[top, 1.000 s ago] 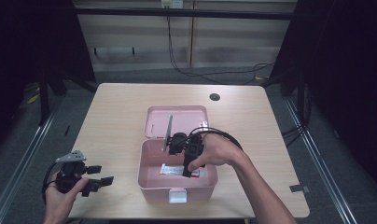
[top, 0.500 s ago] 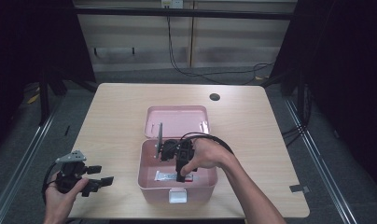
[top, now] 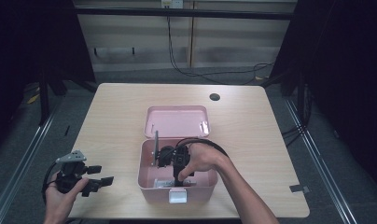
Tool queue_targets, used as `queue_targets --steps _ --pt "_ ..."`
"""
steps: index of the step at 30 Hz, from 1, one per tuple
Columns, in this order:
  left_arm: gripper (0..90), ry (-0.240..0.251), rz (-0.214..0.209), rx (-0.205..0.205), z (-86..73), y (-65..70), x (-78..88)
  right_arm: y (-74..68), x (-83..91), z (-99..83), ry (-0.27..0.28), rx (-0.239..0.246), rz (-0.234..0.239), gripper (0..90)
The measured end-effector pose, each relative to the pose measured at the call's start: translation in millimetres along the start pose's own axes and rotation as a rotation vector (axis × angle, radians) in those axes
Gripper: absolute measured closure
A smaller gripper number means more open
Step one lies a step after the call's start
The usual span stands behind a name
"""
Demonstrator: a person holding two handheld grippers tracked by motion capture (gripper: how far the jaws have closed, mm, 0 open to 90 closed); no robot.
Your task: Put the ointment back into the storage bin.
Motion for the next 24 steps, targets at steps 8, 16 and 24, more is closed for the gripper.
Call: queue_targets --steps 8,16,24 --pt "22.7 -0.002 0.004 -0.001 -0.1 -0.2 -0.5 4.6 -9.3 0.4 0.010 -0.022 0.017 71.4" --pt "22.7 -0.004 0.006 0.001 -0.1 -0.5 -0.6 7.0 -19.3 1.3 -0.005 -0.007 0.038 71.4" --pt "22.7 -0.004 0.005 0.000 -0.1 -0.7 -0.6 8.9 -25.3 2.8 -0.012 -0.005 0.053 71.4"
Point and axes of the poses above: each handheld gripper's, and its own axes: x roughly backward along the jaws, z roughly out of its top, y roughly to its right, the point moved 5 cm from there along -x, roughly forward along the jaws, and after that the axes turned 10 degrees about x, right-handed, at the moved point
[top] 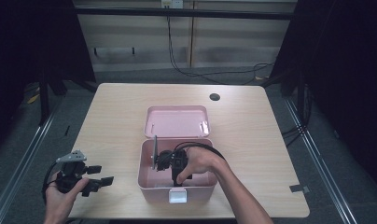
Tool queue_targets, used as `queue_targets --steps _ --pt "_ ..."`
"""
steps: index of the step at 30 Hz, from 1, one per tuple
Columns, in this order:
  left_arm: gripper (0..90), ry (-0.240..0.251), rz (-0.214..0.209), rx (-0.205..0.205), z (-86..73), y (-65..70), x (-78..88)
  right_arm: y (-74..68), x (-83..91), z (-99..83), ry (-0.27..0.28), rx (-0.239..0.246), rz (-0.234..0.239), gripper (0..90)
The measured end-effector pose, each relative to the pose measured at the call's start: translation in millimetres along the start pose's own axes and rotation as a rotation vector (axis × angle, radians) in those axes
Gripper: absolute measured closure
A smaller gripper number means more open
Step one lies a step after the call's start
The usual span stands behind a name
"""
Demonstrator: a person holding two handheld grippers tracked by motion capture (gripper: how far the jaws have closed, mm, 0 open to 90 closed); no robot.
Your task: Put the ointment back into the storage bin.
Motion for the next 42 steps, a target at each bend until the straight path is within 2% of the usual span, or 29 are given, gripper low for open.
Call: queue_targets --steps 9,17,18,23,29,33,36,39,42 --pt "22.7 0.000 0.003 0.000 -0.1 -0.2 0.1 1.2 -7.5 0.3 0.003 -0.005 0.021 71.4" --pt "22.7 0.001 0.001 0.001 -0.1 -0.2 0.4 3.0 -11.3 -0.3 -0.013 0.003 0.025 71.3" --pt "22.7 0.002 0.002 0.002 -0.1 -0.3 0.5 3.7 -11.0 -0.3 -0.032 0.000 0.012 71.3" --pt "22.7 0.003 0.003 0.003 0.1 -0.6 0.6 3.5 -13.7 -2.1 -0.036 -0.007 0.027 71.2" --pt "22.7 0.002 0.004 0.000 0.0 -0.7 0.9 3.4 -14.3 -2.9 -0.034 -0.004 0.027 71.0" --pt "22.7 0.001 0.004 0.000 0.0 -0.7 0.8 4.5 -13.7 -2.8 -0.024 -0.023 0.021 70.5" --pt "22.7 0.003 0.003 0.003 0.0 -0.6 0.7 5.1 -13.4 -3.6 -0.027 -0.009 0.016 70.0" --pt "22.6 0.000 0.002 0.001 -0.2 -0.6 0.8 4.0 -11.5 -3.1 -0.016 -0.030 0.021 67.5" --pt "22.7 0.002 0.003 0.003 -0.1 -0.3 0.7 3.9 -8.5 -4.1 -0.005 -0.030 0.018 67.7"
Point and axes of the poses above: each handheld gripper's, and its own axes: x roughly backward along the jaws, z roughly out of its top, y roughly to its right, the point moved 5 cm from there along -x, roughly forward along the jaws, and after that the axes turned 10 degrees about x, right-handed, at the moved point
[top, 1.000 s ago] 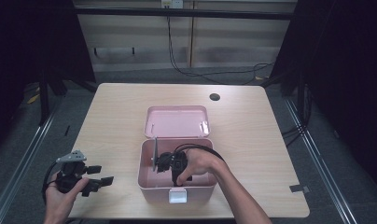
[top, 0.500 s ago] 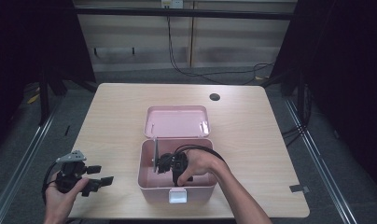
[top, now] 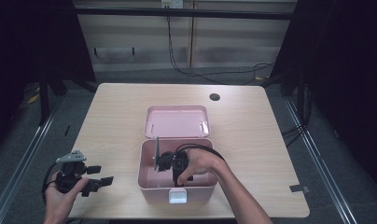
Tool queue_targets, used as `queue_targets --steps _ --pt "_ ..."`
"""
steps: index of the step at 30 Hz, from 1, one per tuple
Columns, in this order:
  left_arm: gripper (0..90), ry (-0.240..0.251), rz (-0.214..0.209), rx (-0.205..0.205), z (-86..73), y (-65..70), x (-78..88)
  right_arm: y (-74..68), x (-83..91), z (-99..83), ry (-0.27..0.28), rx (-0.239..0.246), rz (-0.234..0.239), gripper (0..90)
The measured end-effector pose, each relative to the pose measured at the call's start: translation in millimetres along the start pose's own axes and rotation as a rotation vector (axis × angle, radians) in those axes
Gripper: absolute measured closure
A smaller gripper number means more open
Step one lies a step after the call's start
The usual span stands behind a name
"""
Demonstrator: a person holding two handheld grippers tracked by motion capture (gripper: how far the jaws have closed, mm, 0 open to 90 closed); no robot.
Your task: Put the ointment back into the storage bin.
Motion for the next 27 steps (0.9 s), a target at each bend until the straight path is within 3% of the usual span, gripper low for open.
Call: queue_targets --steps 27 --pt "22.7 0.000 0.000 0.000 0.1 -0.2 0.0 -6.9 18.6 -3.4 0.088 -0.005 -0.056 60.5"
Point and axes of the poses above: each handheld gripper's, and its own axes: x roughly backward along the jaws, z roughly out of its top, y roughly to its right, the point moved 5 cm from there along -x, roughly forward along the jaws, and after that the axes turned 10 degrees about x, right-handed, at the moved point
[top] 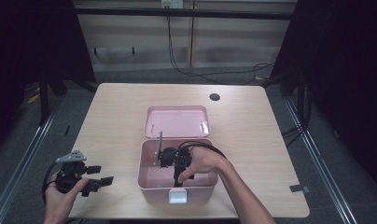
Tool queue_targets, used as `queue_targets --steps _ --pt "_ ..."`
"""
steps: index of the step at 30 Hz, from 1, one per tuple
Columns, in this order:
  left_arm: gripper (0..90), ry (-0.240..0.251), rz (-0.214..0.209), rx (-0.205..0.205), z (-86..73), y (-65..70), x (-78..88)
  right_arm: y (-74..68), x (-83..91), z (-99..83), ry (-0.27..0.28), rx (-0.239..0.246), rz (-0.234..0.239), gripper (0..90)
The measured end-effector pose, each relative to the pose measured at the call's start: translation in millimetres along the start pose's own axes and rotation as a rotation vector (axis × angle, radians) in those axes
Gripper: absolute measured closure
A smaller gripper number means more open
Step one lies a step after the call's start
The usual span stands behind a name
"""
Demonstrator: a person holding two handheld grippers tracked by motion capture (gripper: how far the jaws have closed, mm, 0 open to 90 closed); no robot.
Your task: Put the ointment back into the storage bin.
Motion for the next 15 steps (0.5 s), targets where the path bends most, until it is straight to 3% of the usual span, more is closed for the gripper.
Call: queue_targets --steps 12,15 --pt "22.7 0.000 0.000 0.001 0.0 0.1 -0.3 -4.0 15.6 -8.0 0.022 -0.025 -0.021 59.8" --pt "22.7 -0.001 0.000 0.001 0.0 -0.2 -0.2 -3.0 19.7 -10.3 0.016 -0.032 -0.051 60.0"
Point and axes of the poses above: each handheld gripper's, and its own axes: x roughly backward along the jaws, z roughly out of its top, y roughly to its right, the point moved 5 cm from there along -x, roughly forward along the jaws, and after that the axes turned 10 degrees about x, right-handed, at the moved point
